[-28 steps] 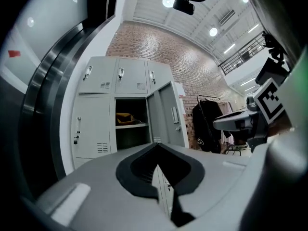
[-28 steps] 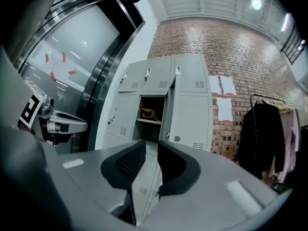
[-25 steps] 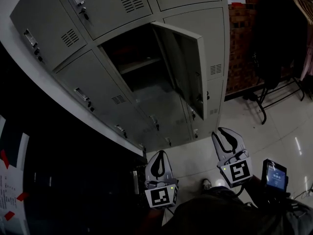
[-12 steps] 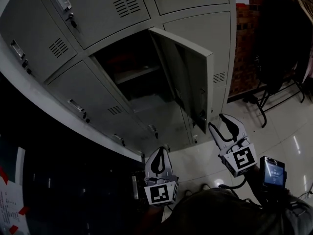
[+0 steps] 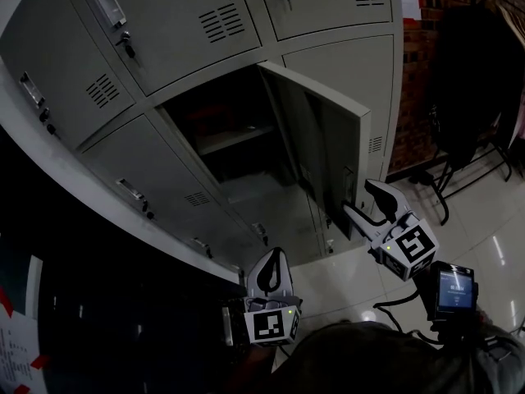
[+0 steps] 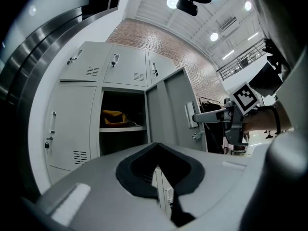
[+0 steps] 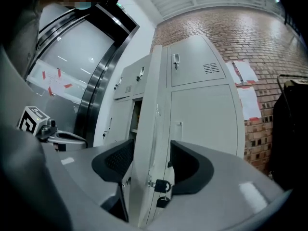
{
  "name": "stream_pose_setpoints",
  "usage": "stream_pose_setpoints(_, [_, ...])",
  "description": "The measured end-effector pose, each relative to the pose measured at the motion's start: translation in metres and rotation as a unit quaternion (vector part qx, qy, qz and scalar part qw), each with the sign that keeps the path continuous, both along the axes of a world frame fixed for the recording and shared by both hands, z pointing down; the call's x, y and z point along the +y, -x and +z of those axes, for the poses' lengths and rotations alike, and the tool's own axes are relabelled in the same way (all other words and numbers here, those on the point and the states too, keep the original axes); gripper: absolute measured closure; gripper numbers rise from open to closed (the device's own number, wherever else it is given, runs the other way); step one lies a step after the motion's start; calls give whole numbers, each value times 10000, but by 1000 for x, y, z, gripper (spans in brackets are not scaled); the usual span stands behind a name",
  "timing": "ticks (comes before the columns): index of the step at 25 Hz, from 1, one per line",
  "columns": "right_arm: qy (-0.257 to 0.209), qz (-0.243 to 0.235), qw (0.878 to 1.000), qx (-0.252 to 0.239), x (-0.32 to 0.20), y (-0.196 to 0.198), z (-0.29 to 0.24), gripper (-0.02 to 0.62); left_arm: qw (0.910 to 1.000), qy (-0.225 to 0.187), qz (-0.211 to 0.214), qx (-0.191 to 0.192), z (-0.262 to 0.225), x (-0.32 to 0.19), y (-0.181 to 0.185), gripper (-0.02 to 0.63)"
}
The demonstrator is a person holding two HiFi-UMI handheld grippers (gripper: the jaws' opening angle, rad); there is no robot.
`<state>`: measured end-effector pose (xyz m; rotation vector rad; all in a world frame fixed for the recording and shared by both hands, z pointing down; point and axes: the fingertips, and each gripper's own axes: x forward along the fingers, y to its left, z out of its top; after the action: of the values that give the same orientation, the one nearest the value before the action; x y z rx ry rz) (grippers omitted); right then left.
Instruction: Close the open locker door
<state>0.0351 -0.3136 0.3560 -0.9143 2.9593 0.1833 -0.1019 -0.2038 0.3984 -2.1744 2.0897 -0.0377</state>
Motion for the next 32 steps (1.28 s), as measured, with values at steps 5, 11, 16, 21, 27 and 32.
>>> stream_pose_setpoints(5, [140, -368, 9992, 18, -5, 16, -6, 353, 10000, -54, -27, 18, -5, -5, 4, 604])
stream_pose_setpoints(11, [124, -484, 9987, -32, -2, 22, -7, 449, 9999, -5, -125, -27, -3, -1, 5, 604])
stream_pose_setpoints(16, [112, -551, 9984, -14, 3, 26, -7, 448, 9996, 70, -257, -43, -2, 6, 5, 603])
stream_pose_setpoints(21, [-28, -822, 9966, 35, 17, 36, -7, 427, 9989, 54, -465, -84, -5, 16, 7, 604])
stream_pose_setpoints(27, [-203, -1172, 9929, 98, 33, 52, -7, 399, 9964, 138, -825, -167, -3, 30, 19, 603])
stream_pose_setpoints(32, [-177, -1299, 9914, 12, 46, 71, -8, 382, 9954, 132, -925, -190, -1, 36, 36, 604])
